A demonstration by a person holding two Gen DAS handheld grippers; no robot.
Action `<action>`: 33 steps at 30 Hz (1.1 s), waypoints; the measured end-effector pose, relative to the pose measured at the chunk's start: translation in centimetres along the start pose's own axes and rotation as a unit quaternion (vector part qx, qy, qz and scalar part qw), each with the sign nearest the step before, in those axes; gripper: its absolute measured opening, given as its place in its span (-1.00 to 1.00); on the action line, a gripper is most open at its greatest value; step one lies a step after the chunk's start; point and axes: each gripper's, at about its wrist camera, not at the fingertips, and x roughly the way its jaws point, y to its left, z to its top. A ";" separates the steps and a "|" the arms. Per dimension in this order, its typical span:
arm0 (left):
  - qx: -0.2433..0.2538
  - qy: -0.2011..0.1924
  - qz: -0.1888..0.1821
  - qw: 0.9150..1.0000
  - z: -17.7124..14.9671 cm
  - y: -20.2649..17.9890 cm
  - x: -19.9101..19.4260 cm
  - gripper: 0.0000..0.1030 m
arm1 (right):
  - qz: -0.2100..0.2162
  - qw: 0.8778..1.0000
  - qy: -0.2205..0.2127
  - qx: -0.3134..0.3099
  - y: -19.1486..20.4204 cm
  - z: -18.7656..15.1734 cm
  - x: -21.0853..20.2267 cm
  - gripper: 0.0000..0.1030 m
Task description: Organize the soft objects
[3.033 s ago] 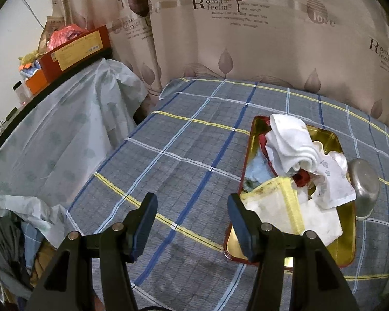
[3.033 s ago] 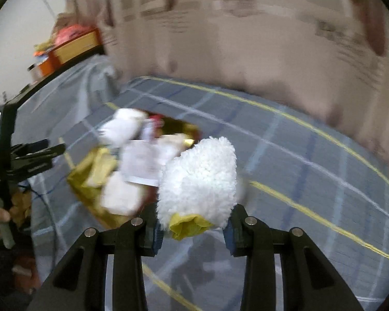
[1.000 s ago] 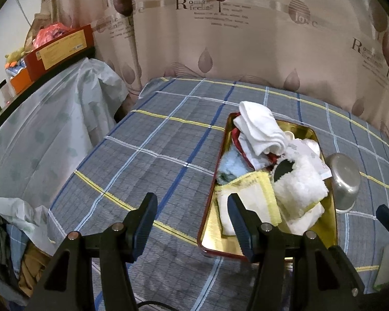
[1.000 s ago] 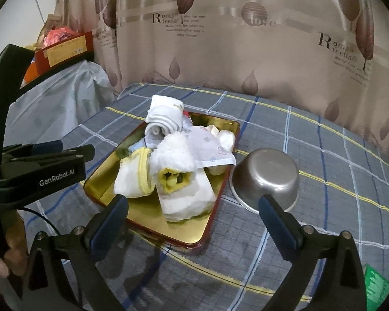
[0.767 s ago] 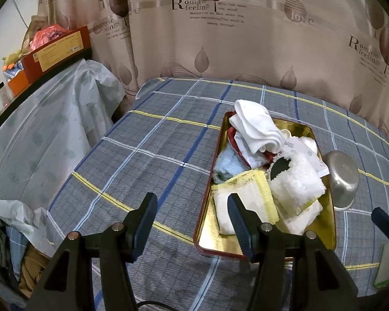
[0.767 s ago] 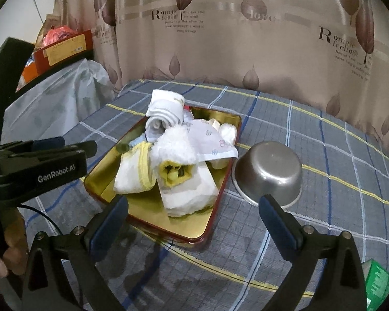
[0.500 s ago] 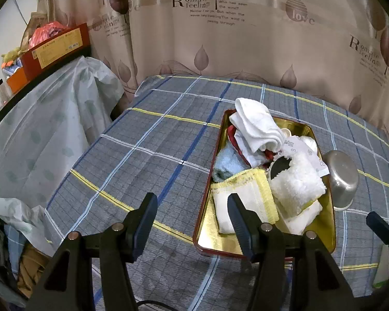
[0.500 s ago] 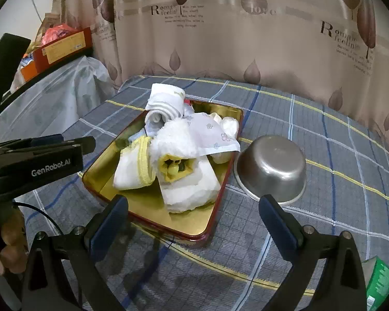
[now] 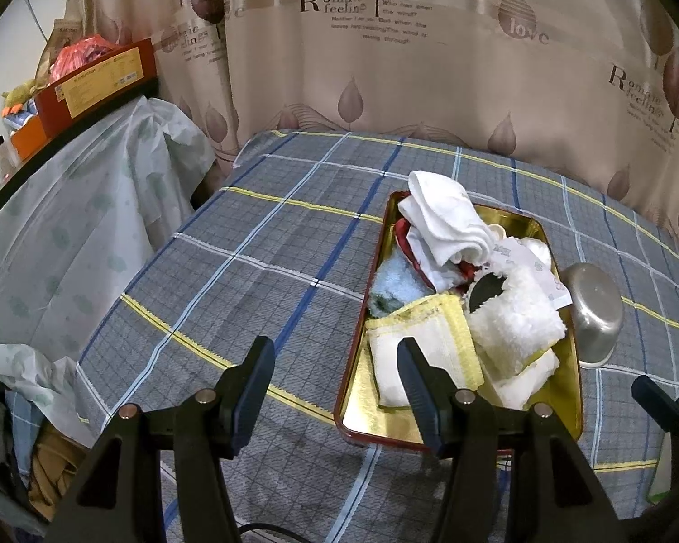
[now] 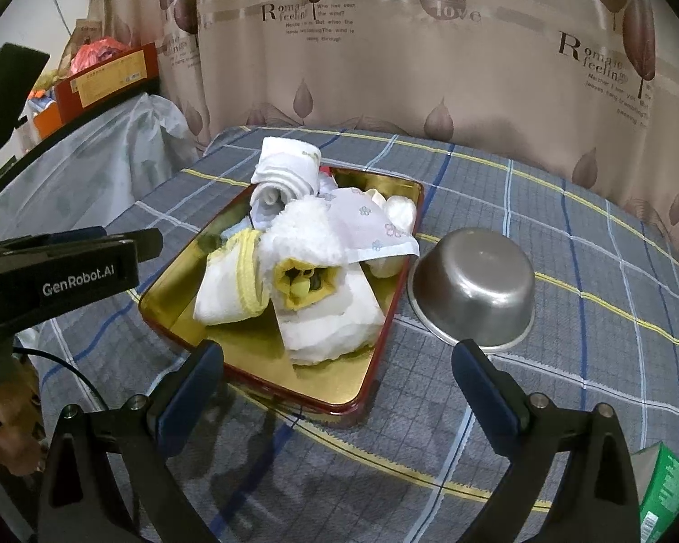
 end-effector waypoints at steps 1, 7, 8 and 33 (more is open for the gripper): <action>0.002 -0.001 0.000 1.000 0.0 -0.1 0.0 0.12 | 0.000 1.000 -0.001 0.000 0.0 0.0 0.0 0.94; 0.006 0.000 0.001 1.000 -0.1 -0.4 -0.1 0.12 | -0.002 1.000 -0.001 0.001 0.0 -0.1 0.0 0.94; 0.006 0.000 0.001 1.000 -0.1 -0.4 -0.1 0.12 | -0.001 1.000 0.000 0.002 0.0 -0.2 0.0 0.95; 0.009 0.003 -0.009 1.000 -0.1 -0.6 0.0 0.12 | 0.004 1.000 0.008 -0.004 0.2 -0.5 0.1 0.95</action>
